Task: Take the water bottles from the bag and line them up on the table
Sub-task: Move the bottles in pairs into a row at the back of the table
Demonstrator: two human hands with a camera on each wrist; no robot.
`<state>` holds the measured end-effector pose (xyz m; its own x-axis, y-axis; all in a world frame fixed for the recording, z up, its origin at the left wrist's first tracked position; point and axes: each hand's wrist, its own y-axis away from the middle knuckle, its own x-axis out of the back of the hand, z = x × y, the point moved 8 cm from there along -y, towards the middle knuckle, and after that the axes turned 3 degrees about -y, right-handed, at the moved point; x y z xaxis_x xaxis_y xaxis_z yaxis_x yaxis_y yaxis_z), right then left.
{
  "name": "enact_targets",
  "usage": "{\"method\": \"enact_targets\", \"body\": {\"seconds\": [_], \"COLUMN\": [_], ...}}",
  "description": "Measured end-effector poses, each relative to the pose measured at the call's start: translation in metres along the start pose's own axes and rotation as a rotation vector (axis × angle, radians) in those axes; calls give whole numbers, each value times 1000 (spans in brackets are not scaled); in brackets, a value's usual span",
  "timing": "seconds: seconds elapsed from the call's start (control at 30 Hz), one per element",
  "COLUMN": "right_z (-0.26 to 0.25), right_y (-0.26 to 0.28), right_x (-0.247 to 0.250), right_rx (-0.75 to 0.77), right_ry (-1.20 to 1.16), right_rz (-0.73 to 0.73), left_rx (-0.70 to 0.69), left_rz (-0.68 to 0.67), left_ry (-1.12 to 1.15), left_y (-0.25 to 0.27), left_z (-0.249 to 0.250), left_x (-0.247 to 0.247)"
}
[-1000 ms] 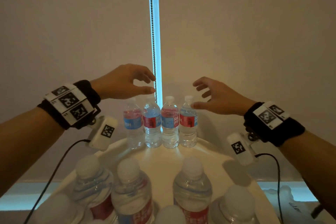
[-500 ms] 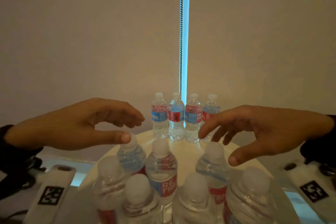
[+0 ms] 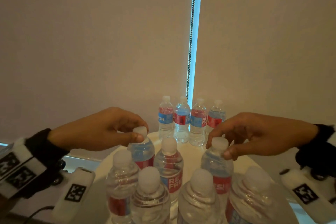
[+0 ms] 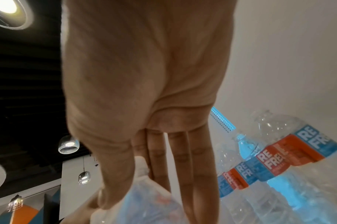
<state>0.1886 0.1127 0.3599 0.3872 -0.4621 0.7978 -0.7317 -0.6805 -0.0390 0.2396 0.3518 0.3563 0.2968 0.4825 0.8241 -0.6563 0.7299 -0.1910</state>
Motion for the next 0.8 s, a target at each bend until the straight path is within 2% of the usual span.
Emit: {"method": "enact_targets", "body": {"seconds": [0.1, 0.33, 0.6, 0.8], "right_z": [0, 6, 41, 65], "right_y": [-8, -47, -101, -122], "right_x": [21, 67, 64, 57], "right_rx": [-16, -61, -160, -185], "right_ry": [0, 133, 235, 275], "right_rz": [95, 318, 371, 399], "left_rx": [45, 109, 142, 132], "left_rz": [37, 213, 272, 244], "left_ry": [21, 8, -202, -325], "left_y": [-12, -56, -108, -129], "left_z": [-6, -13, -28, -42], "left_x": [11, 42, 37, 18]}}
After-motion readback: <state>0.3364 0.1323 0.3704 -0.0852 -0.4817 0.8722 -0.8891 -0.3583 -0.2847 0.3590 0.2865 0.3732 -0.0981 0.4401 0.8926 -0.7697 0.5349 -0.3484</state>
